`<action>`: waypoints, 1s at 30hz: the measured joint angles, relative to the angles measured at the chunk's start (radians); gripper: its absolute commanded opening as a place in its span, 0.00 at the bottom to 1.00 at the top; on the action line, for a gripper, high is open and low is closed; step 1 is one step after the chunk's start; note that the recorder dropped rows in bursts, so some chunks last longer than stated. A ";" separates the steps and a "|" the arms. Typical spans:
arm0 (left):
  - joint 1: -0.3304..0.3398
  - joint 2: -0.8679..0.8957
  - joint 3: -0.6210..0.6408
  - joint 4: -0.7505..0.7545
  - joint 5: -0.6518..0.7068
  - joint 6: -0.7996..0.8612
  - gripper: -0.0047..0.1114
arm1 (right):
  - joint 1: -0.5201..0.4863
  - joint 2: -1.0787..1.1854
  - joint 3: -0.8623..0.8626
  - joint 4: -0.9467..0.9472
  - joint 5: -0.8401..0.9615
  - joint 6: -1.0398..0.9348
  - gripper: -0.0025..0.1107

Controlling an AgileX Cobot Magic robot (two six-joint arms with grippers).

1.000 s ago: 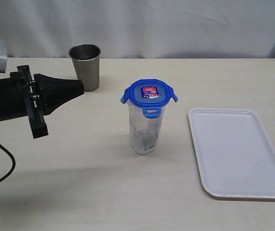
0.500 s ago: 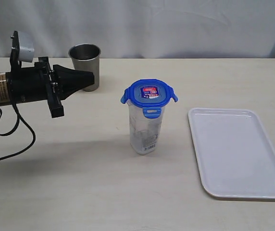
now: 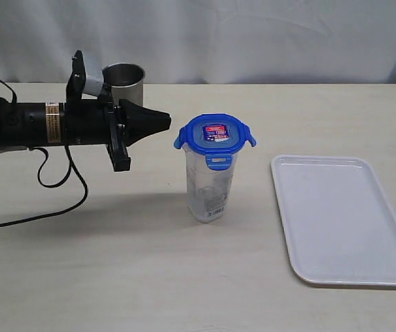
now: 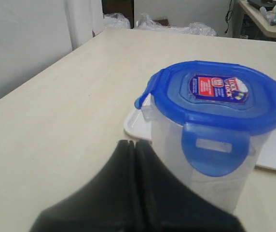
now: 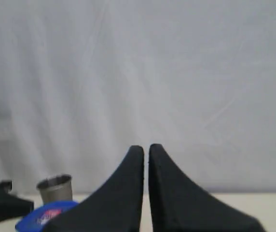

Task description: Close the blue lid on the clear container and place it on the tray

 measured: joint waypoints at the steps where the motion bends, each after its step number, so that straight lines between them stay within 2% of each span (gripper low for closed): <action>1: -0.005 0.000 -0.002 -0.003 0.006 0.001 0.04 | 0.000 0.065 -0.012 -0.058 -0.016 0.040 0.06; 6: -0.005 0.002 -0.002 -0.025 0.042 0.003 0.04 | 0.000 0.415 -0.075 -0.347 -0.234 0.212 0.06; 9: -0.005 0.002 -0.002 -0.036 0.053 0.008 0.04 | 0.002 0.630 -0.126 -0.444 -0.364 0.235 0.06; 16: -0.005 0.002 -0.002 -0.072 0.060 0.040 0.04 | 0.002 1.055 -0.151 -0.408 -0.632 0.030 0.06; 20: -0.020 0.002 -0.006 -0.096 0.079 0.060 0.04 | 0.002 1.236 -0.183 -0.395 -0.715 -0.031 0.06; 30: -0.063 0.002 -0.028 -0.115 0.150 0.083 0.04 | 0.002 1.445 -0.296 -0.405 -0.805 -0.043 0.06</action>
